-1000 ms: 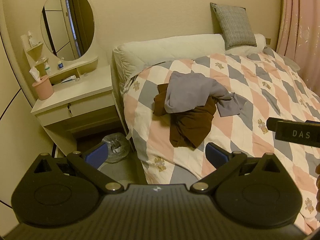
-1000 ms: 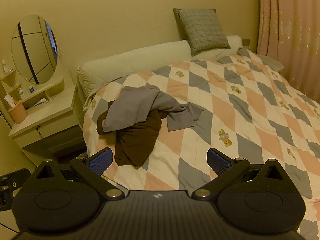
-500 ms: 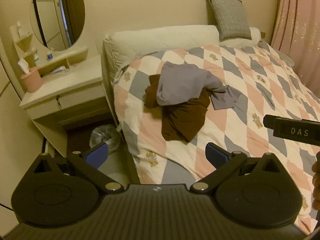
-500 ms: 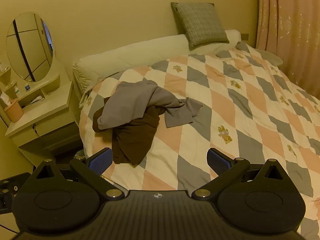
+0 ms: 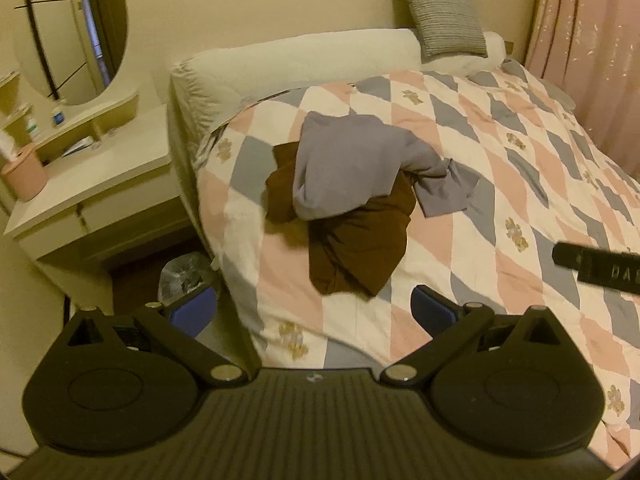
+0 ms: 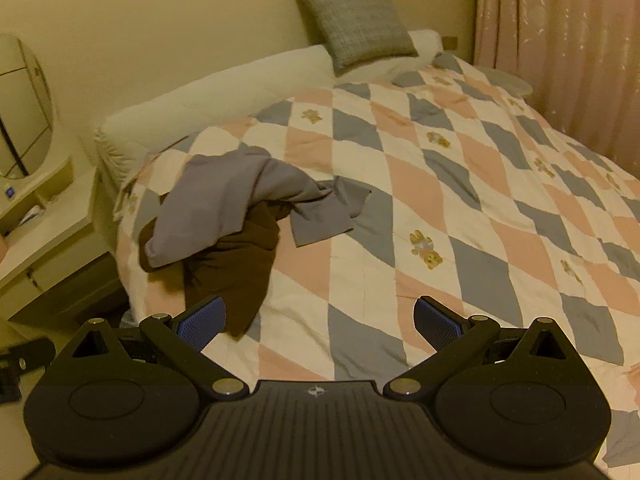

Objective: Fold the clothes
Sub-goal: 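Reach both grippers down to the crumpled grey pants on the quilt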

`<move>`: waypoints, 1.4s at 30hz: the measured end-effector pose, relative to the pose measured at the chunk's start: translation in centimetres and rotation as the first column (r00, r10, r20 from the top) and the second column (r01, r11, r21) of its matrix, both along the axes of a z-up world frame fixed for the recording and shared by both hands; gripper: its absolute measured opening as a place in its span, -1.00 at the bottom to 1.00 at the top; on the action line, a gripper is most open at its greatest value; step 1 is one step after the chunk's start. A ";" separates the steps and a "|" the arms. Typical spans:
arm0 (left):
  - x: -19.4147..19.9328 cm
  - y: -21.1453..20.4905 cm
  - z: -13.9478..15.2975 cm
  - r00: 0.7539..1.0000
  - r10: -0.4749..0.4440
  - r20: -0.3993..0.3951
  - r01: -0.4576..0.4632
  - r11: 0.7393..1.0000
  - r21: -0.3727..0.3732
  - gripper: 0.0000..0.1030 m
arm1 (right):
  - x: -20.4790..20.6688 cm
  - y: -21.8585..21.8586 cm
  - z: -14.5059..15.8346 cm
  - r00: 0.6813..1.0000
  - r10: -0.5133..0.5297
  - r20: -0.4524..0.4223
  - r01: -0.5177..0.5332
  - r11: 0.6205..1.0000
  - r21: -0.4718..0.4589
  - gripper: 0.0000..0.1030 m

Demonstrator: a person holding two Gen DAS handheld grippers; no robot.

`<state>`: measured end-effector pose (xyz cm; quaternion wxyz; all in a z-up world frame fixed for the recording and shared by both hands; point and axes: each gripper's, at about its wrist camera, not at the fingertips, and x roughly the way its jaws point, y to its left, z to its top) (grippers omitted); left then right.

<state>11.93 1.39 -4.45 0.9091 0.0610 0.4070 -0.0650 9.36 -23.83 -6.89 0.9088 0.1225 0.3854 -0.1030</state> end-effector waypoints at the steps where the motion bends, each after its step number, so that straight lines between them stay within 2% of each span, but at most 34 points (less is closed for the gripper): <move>1: 0.9 0.0 -0.2 1.000 -0.006 -0.004 0.006 1.000 -0.004 0.98 | 0.7 0.0 -0.4 1.000 -0.006 -0.011 0.006 1.000 0.003 1.00; 9: 10.5 2.0 -4.1 0.991 -0.016 -0.134 0.014 1.000 -0.013 0.98 | 7.9 0.2 -3.7 0.991 -0.046 -0.129 0.056 0.995 0.080 1.00; 14: 16.7 3.8 -5.6 0.982 -0.010 -0.186 0.010 1.000 0.000 0.98 | 13.3 0.9 -5.1 0.982 -0.066 -0.176 0.078 0.995 0.065 1.00; 18: 21.7 5.1 -6.1 0.981 -0.021 -0.193 0.019 1.000 -0.013 0.98 | 18.2 1.0 -5.5 0.983 -0.084 -0.163 0.098 0.992 0.080 1.00; 21: 25.3 5.4 -6.6 0.985 -0.024 -0.172 0.025 1.000 0.006 0.98 | 21.9 0.9 -5.7 0.988 -0.106 -0.109 0.116 0.989 0.089 1.00; 23: 27.8 5.2 -7.1 0.985 -0.031 -0.172 0.035 0.999 0.018 0.98 | 24.4 1.1 -5.6 0.994 -0.083 -0.073 0.088 0.993 0.074 1.00; 25: 30.4 5.0 -7.7 0.982 -0.040 -0.184 0.043 0.999 0.017 0.98 | 27.2 1.6 -5.5 0.997 -0.034 -0.066 0.035 0.999 0.018 1.00; 28: 34.2 4.4 -8.5 0.979 -0.067 -0.191 0.061 0.998 -0.033 0.98 | 31.4 2.0 -6.1 0.996 0.024 -0.082 -0.026 0.999 -0.031 1.00; 30: 36.8 3.7 -9.1 0.979 -0.080 -0.185 0.071 0.996 -0.058 0.91 | 34.1 1.9 -6.9 0.994 0.050 -0.100 -0.054 0.998 -0.033 1.00; 32: 39.3 3.0 -9.9 0.978 -0.094 -0.188 0.078 0.993 -0.090 0.75 | 36.5 1.5 -7.9 0.992 0.067 -0.109 -0.069 0.998 -0.013 0.99; 35: 42.9 1.9 -11.2 0.972 -0.104 -0.210 0.072 0.985 -0.158 0.63 | 39.6 0.7 -9.2 0.990 0.095 -0.106 -0.093 0.995 0.025 0.84; 39: 47.0 0.5 -13.6 0.966 -0.121 -0.229 0.068 0.972 -0.225 0.63 | 42.3 -0.8 -11.2 0.985 0.120 -0.123 -0.107 0.989 0.104 0.43; 42: 49.3 -0.6 -15.9 0.957 -0.121 -0.264 0.059 0.971 -0.230 0.63 | 43.1 -2.0 -12.8 0.984 0.106 -0.142 -0.079 0.980 0.182 0.41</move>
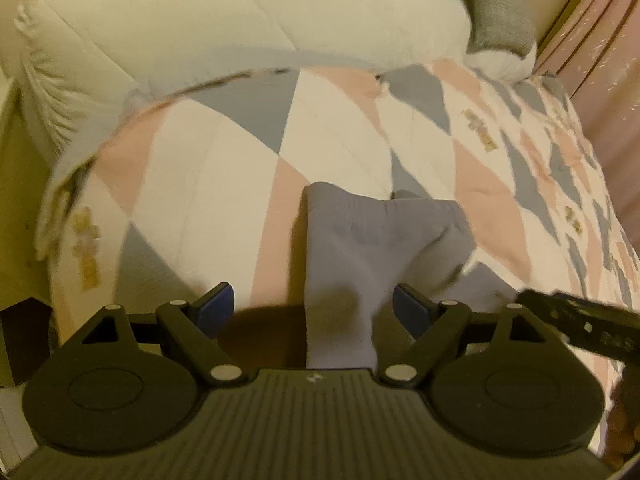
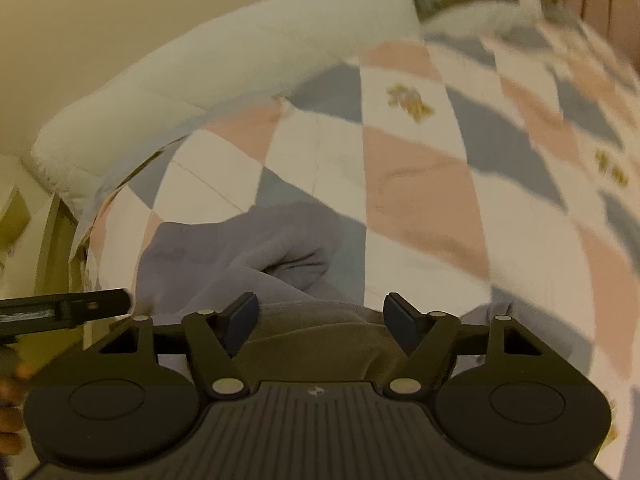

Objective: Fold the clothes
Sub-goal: 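Reach both grippers down to the crumpled grey pants on the quilt, then grasp the grey pants waistband with the left gripper while the right gripper grasps a leg hem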

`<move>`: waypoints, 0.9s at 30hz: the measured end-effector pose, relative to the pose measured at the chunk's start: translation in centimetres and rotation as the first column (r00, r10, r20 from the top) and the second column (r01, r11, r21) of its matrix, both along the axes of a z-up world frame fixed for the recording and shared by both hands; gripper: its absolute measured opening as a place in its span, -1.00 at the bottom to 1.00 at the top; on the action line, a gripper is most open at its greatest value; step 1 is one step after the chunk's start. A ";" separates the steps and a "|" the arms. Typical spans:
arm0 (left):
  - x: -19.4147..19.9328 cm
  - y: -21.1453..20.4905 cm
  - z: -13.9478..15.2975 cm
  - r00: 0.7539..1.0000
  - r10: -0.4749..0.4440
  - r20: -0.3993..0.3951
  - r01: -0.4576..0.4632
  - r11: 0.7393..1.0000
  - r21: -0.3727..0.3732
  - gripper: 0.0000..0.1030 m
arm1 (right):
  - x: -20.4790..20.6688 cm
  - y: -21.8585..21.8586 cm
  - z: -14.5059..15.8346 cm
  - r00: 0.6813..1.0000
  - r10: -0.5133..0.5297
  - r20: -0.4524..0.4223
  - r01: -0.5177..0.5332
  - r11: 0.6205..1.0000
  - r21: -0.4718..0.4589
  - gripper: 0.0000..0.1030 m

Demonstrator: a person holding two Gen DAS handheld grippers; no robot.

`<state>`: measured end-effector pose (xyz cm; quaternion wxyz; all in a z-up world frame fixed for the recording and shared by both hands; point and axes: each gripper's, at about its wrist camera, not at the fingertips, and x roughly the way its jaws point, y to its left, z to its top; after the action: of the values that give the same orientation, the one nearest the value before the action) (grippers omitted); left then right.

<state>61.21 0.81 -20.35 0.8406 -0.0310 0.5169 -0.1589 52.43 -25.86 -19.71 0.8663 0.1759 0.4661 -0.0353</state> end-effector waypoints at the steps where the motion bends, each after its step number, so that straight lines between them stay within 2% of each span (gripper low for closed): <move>1: 0.6 -0.3 -0.6 1.000 0.002 -0.009 -0.002 1.000 0.001 0.64 | 0.0 -0.4 -0.5 1.000 -0.012 -0.009 0.012 1.000 0.024 0.41; 4: 1.8 -1.0 -2.2 1.000 0.006 -0.008 -0.006 1.000 0.008 0.63 | -0.7 -1.3 -1.5 0.999 -0.042 -0.028 0.044 0.996 0.075 0.41; 5: 2.1 -1.2 -2.5 1.000 -0.001 -0.008 0.001 1.000 0.004 0.48 | -0.9 -1.6 -1.8 0.998 -0.052 -0.033 0.055 0.994 0.091 0.41; 6: 2.3 -1.4 -2.9 1.000 -0.007 -0.007 0.007 1.000 0.000 0.24 | -1.2 -2.0 -2.0 0.997 -0.061 -0.037 0.064 0.992 0.106 0.41; 7: 2.3 -1.5 -2.9 1.000 -0.022 -0.009 0.022 1.000 -0.017 -0.50 | -1.5 -2.2 -2.0 0.997 -0.068 -0.037 0.072 0.990 0.118 0.41; 8: 2.2 -1.6 -2.6 0.999 -0.042 -0.014 0.041 0.998 -0.052 -0.94 | -1.8 -2.5 -2.0 0.996 -0.076 -0.036 0.080 0.988 0.130 0.41; 9: 2.0 -1.8 -2.2 0.998 -0.062 -0.018 0.060 0.994 -0.089 -0.96 | -2.2 -2.9 -2.0 0.996 -0.084 -0.035 0.089 0.986 0.142 0.41; 11: 0.0 -2.4 0.4 0.988 -0.146 0.054 0.152 0.978 -0.141 -0.96 | -2.9 -3.7 -1.5 0.994 -0.106 -0.030 0.109 0.980 0.166 0.41; 13: -2.3 -3.2 3.2 0.964 -0.233 0.131 0.254 0.952 -0.173 -0.96 | -3.8 -4.7 -0.9 0.990 -0.138 -0.021 0.139 0.970 0.201 0.39; 14: -4.1 -3.7 4.8 0.941 -0.292 0.172 0.322 0.929 -0.183 -0.96 | -4.3 -5.3 -0.5 0.987 -0.160 -0.015 0.159 0.962 0.224 0.39; 16: -7.9 -4.6 7.7 0.881 -0.409 0.236 0.457 0.864 -0.209 -0.98 | -5.5 -6.8 0.3 0.978 -0.207 -0.011 0.202 0.939 0.279 0.39; 19: -13.8 -5.4 9.4 0.789 -0.552 0.270 0.607 0.770 -0.197 -1.00 | -7.3 -8.9 1.1 0.963 -0.270 -0.013 0.255 0.893 0.372 0.39; 22: -17.7 -4.6 7.8 0.762 -0.617 0.196 0.646 0.742 -0.180 -1.00 | -8.8 -10.5 1.8 0.954 -0.300 -0.010 0.275 0.860 0.430 0.39; 24: -19.1 -3.9 6.2 0.778 -0.616 0.123 0.628 0.763 -0.155 -1.00 | -8.8 -10.9 2.0 0.959 -0.283 -0.016 0.263 0.865 0.427 0.39; 27: -19.8 -3.2 4.7 0.791 -0.606 0.087 0.612 0.783 -0.109 -1.00 | -7.7 -10.8 2.1 0.973 -0.229 -0.019 0.217 0.889 0.403 0.41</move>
<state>41.36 -2.39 -15.66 0.7524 0.0860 0.4675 -0.4561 44.72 -36.69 -17.57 0.8084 0.4031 0.4275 -0.0353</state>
